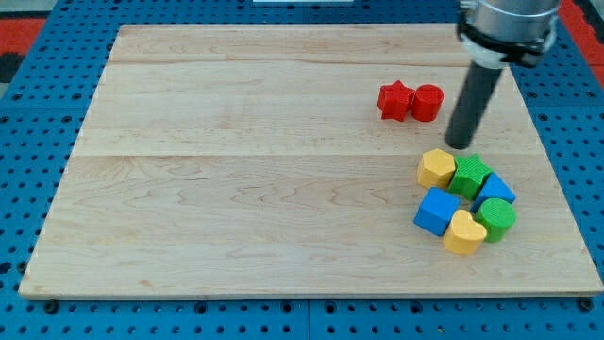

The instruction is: Separate the green star from the hexagon

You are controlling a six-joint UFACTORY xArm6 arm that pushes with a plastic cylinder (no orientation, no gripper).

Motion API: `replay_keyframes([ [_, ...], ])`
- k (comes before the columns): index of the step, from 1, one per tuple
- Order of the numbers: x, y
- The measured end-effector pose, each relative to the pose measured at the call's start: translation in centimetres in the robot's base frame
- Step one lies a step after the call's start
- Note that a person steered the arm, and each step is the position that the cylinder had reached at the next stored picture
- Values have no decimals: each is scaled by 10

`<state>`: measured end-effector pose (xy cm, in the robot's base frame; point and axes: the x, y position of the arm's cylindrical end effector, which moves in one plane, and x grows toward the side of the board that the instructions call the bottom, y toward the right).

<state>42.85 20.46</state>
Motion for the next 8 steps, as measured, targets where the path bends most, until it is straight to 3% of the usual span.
replay_keyframes([
  [1, 18, 38],
  [2, 53, 45],
  [3, 56, 38],
  [8, 49, -61],
])
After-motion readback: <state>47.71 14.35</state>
